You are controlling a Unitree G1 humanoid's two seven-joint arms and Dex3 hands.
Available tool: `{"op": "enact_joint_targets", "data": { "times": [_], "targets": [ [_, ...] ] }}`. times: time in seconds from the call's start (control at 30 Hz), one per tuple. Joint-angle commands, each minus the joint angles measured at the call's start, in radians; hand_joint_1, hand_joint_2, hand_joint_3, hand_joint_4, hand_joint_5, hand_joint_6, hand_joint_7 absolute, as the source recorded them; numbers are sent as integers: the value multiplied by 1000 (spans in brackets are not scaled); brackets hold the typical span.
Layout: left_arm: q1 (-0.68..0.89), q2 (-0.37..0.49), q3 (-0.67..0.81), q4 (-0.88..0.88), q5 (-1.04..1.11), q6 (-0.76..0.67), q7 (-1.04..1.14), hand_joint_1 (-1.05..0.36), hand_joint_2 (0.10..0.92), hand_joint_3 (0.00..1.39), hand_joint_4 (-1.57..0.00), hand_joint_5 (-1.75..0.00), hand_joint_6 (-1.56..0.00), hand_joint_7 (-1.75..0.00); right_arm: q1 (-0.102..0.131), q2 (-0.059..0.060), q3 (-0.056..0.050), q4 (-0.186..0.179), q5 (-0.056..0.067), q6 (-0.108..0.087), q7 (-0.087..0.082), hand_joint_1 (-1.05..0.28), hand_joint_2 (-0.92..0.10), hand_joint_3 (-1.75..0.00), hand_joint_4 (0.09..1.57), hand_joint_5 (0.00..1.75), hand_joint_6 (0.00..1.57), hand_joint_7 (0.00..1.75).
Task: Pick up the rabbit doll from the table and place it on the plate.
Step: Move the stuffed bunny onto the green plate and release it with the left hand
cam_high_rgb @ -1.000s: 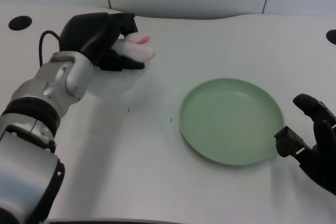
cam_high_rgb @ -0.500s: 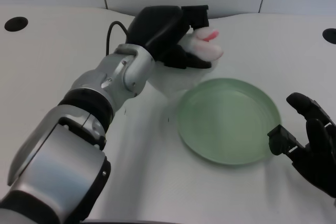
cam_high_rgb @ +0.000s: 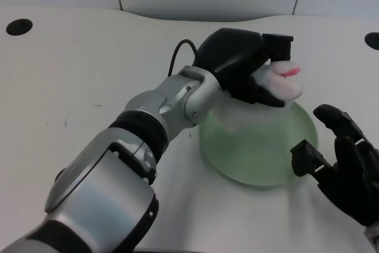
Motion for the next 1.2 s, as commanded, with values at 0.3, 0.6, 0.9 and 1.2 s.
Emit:
{"op": "enact_joint_targets", "data": {
  "times": [0.3,0.6,0.9,1.2],
  "targets": [
    [42,-25,-12,7,8,10,-32,-654,921,118,-781,-1746,-582,-1746,50,28,30,-68,14,-21,-2,-676,-921,-158,613,1746,638,1379],
    [43,-9,-152,19,145,162,-43,-832,921,498,-580,-351,-608,-193,79,30,34,-118,30,-8,-5,-651,-921,-189,603,1746,641,1342],
    [61,4,-151,16,127,185,-107,-997,921,716,-95,-1,-109,0,79,27,34,-118,31,-8,5,-639,-921,-190,604,1746,634,1350],
    [78,-11,-66,11,34,147,-147,-1048,921,838,1,1,1,1,65,26,31,-100,27,-13,0,-638,-921,-210,610,1746,625,1375]
  ]
}}
